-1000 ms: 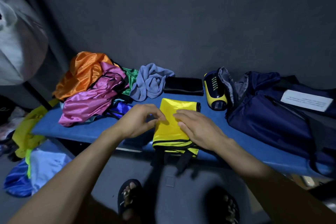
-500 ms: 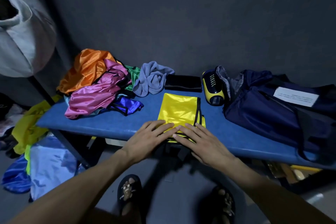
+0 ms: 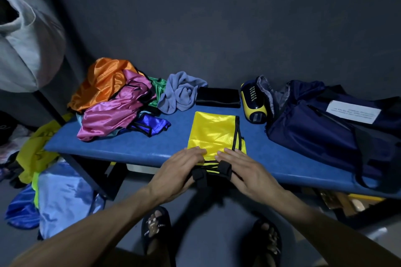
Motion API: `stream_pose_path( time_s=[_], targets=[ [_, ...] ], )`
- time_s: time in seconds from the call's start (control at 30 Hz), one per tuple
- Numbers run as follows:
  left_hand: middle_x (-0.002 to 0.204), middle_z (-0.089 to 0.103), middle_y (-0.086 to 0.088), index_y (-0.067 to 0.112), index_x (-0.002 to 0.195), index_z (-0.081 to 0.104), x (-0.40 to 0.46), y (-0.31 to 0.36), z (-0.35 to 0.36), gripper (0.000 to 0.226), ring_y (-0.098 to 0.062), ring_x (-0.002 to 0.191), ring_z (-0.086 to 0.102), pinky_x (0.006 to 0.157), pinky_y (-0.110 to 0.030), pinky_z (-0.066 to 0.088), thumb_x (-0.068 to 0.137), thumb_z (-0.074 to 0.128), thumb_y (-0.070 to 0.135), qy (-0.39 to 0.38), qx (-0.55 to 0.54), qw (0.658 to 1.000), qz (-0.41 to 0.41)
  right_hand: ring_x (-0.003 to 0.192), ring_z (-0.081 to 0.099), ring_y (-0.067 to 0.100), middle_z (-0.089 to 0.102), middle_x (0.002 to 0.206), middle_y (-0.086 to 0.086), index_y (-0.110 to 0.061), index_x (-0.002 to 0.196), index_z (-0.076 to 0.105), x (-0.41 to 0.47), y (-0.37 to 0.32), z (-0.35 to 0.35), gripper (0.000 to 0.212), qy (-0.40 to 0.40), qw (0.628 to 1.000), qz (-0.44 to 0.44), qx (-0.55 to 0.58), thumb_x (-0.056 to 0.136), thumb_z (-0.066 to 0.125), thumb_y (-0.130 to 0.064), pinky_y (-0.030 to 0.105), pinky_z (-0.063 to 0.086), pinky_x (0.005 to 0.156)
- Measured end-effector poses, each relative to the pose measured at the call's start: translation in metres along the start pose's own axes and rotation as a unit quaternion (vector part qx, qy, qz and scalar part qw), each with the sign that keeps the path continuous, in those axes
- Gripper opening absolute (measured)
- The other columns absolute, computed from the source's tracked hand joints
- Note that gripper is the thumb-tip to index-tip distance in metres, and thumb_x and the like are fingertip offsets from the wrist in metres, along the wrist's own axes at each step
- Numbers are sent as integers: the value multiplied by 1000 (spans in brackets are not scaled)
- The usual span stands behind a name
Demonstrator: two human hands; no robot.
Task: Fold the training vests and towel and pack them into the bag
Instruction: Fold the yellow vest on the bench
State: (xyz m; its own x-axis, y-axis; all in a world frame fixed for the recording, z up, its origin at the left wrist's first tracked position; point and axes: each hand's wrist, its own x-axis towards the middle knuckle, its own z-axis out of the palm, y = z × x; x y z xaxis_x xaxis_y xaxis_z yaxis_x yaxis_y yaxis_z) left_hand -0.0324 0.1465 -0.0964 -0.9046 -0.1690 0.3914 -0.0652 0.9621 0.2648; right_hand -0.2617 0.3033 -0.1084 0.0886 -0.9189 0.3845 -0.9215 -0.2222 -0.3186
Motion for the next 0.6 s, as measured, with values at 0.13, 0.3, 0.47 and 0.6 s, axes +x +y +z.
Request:
stream_pose_path(
  time_s=[0.13, 0.3, 0.47, 0.6],
  targets=[
    [145, 58, 6, 15, 113, 59, -3, 2, 2, 17, -11, 143, 45, 115, -28, 37, 99, 51, 22, 35, -72, 995, -52, 132, 55, 8, 60, 142, -9, -15, 131, 68, -1, -6, -1, 37, 45, 993, 56, 90, 101, 58, -34, 36, 48, 109],
    [122, 62, 12, 15, 104, 66, 4, 13, -7, 9, -3, 109, 60, 87, -10, 42, 99, 65, 22, 64, -129, 984, -107, 85, 59, 7, 56, 109, -15, -17, 101, 73, 5, -13, -7, 17, 80, 976, 116, 168, 96, 66, -32, 16, 41, 70],
    [82, 58, 3, 11, 92, 62, 17, 11, -17, 46, -15, 77, 57, 72, -38, 49, 99, 52, 55, 52, -142, 972, -179, 93, 60, 17, 57, 101, -3, -3, 94, 68, 10, -13, -9, 54, 72, 962, 169, 204, 98, 52, -55, 39, 50, 78],
    [69, 59, 2, 19, 90, 64, 25, 10, -18, 35, -12, 62, 55, 64, -41, 50, 96, 60, 54, 66, -161, 955, -241, 90, 60, 18, 58, 95, 0, -9, 91, 68, 13, -15, -12, 53, 69, 954, 200, 213, 98, 49, -58, 45, 49, 79]
  ],
)
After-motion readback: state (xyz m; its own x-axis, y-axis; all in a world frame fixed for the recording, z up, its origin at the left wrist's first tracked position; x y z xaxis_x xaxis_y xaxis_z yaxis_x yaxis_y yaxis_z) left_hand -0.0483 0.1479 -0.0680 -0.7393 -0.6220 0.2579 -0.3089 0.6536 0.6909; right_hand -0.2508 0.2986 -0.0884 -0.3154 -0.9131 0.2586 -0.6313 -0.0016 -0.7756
